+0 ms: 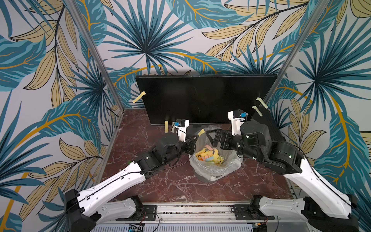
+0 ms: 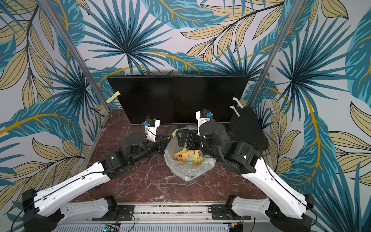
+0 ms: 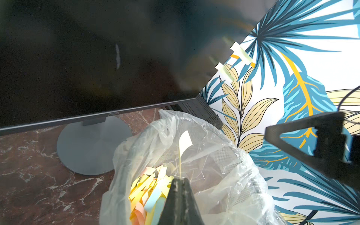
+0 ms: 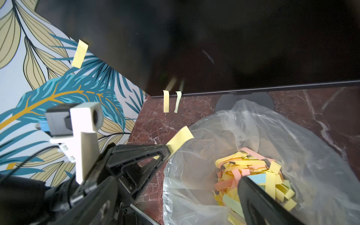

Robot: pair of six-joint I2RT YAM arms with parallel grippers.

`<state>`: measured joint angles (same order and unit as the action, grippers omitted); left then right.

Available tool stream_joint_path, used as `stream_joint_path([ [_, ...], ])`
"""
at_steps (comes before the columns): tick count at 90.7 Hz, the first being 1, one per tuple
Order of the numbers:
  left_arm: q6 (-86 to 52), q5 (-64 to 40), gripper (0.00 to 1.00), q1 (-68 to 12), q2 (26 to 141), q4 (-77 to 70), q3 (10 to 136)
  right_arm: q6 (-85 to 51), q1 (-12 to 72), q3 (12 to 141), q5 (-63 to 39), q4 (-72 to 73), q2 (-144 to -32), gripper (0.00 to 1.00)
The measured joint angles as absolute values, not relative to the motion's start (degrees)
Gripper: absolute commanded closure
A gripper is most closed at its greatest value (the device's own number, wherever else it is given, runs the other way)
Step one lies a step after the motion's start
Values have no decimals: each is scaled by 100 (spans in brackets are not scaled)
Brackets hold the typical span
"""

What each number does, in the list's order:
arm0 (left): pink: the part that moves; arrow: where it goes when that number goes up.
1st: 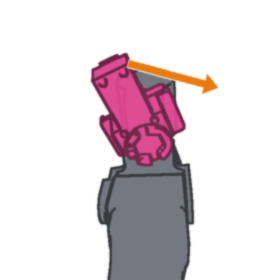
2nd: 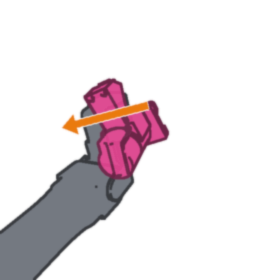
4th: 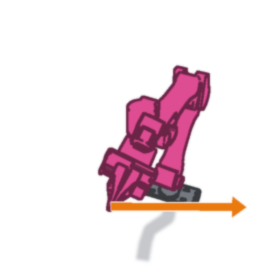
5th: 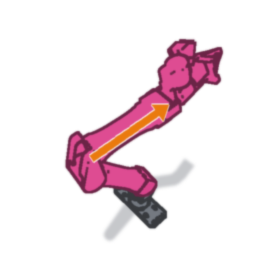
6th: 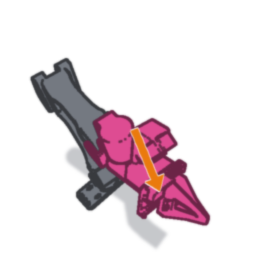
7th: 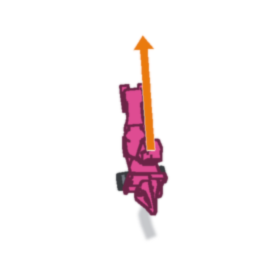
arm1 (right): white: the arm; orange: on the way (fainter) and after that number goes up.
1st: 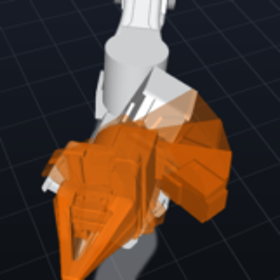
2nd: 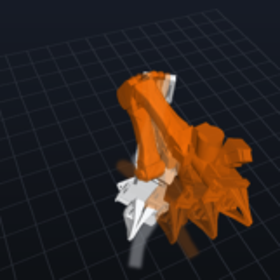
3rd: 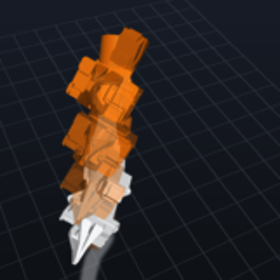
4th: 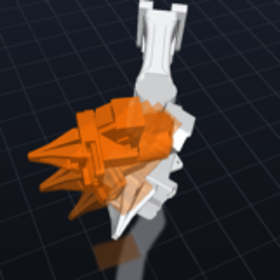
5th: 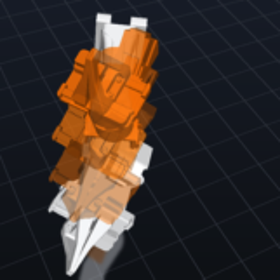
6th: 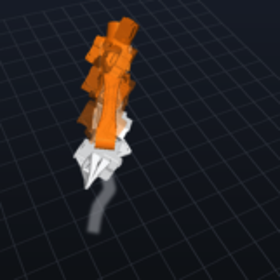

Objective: Remove the sticky note from the monitor
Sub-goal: Place the sticky note in the trash bin.

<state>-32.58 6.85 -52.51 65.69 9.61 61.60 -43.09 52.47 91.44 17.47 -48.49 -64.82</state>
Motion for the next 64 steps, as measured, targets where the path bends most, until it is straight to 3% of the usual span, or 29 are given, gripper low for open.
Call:
stream_joint_path([
  [20,-3286,1194,98,-5666,7314,1011,6663,-4552,5203,9810,1887,-5295,-6381,0],
  [50,-3365,1533,56,-5859,7848,1059,6845,-4659,5085,10099,1704,-5304,-6410,1],
  [64,-3326,1638,28,-5867,7874,1138,7085,-4696,5000,10291,1431,-5266,-6573,0],
])
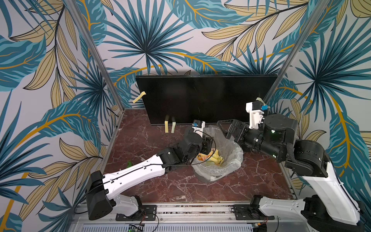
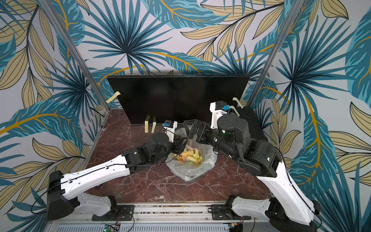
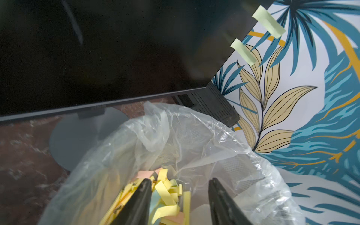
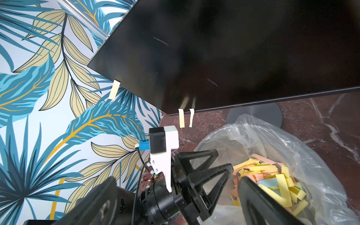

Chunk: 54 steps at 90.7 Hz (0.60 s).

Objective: Remove the sticky note from the monitor
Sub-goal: Place the sticky note in the trash bin.

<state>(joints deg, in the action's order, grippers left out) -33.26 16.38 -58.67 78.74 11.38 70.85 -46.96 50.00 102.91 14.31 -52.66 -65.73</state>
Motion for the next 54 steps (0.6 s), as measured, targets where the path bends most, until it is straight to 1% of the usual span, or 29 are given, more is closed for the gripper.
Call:
stream_joint_path([
  [3,-3299,1673,17,-5867,7874,1144,7150,-4700,4980,10300,1372,-5251,-6595,1],
  [8,-3194,1745,3,-5867,7874,1140,7231,-4705,4947,10304,1284,-5223,-6624,1],
  [10,-3162,1780,1,-5870,7872,1127,7249,-4711,4934,10304,1253,-5210,-6635,1],
  [33,-2941,2226,0,-5784,7708,1048,7244,-4737,4759,10304,1017,-5030,-6663,1],
  [54,-2718,2421,0,-5227,6978,1052,7048,-4742,4709,10368,541,-4633,-6991,1],
])
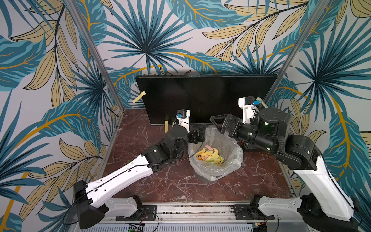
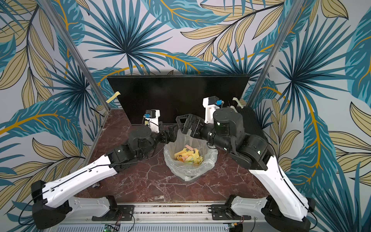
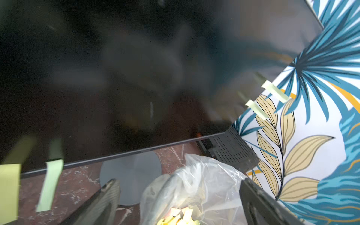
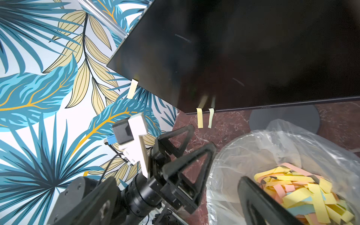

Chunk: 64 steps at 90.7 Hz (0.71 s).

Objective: Remove the sticky note from the monitor
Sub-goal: Place the sticky note in the trash bin, then tear off the sticky note from the monitor.

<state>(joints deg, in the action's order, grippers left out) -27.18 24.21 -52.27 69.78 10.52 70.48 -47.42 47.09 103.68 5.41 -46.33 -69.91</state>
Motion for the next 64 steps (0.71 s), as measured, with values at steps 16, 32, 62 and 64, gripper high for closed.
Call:
stream_joint_path([
  [16,-2547,2580,0,-4768,6270,1247,6772,-4805,4657,10503,119,-4331,-7417,0],
  [32,-2440,2650,0,-4364,5572,1385,6436,-4851,4652,10903,-314,-4016,-7913,0],
  [62,-2121,2314,0,-3424,4807,1774,5892,-4842,4652,10626,-816,-3378,-8578,1],
  [64,-2093,2261,0,-3350,4770,1776,5861,-4836,4650,10624,-849,-3334,-8624,1],
])
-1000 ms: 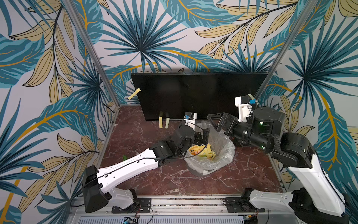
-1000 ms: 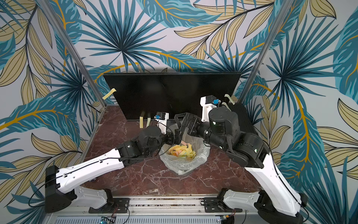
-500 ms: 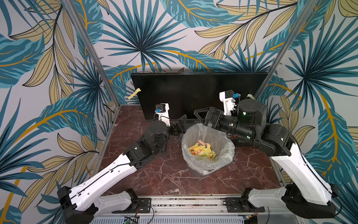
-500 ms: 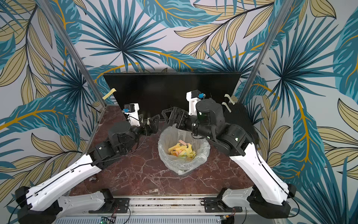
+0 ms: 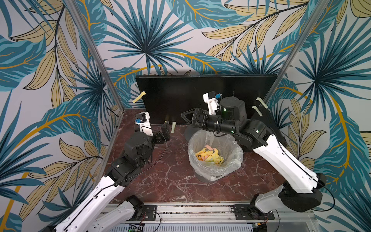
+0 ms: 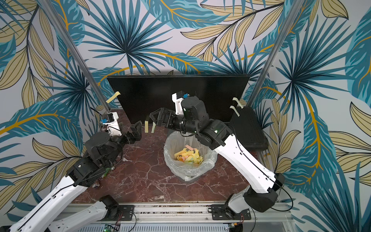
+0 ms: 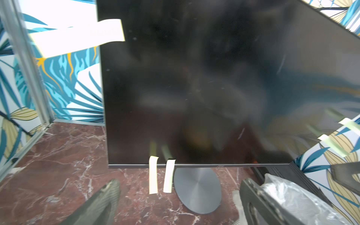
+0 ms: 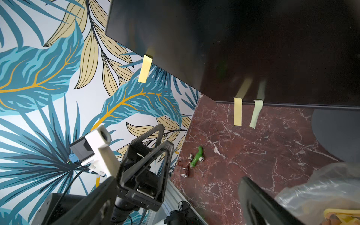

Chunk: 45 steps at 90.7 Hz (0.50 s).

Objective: Remove the sticky note from the monitor
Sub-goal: Tear off the sticky note from the monitor.

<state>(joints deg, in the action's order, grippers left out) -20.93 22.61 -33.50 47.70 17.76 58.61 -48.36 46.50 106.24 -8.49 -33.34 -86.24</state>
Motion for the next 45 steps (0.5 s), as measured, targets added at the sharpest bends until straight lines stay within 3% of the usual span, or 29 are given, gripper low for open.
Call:
stream_joint_path([
  [45,-1774,32,0,-845,4119,1398,5216,-4648,4740,10551,-1291,-2316,-9238,3],
])
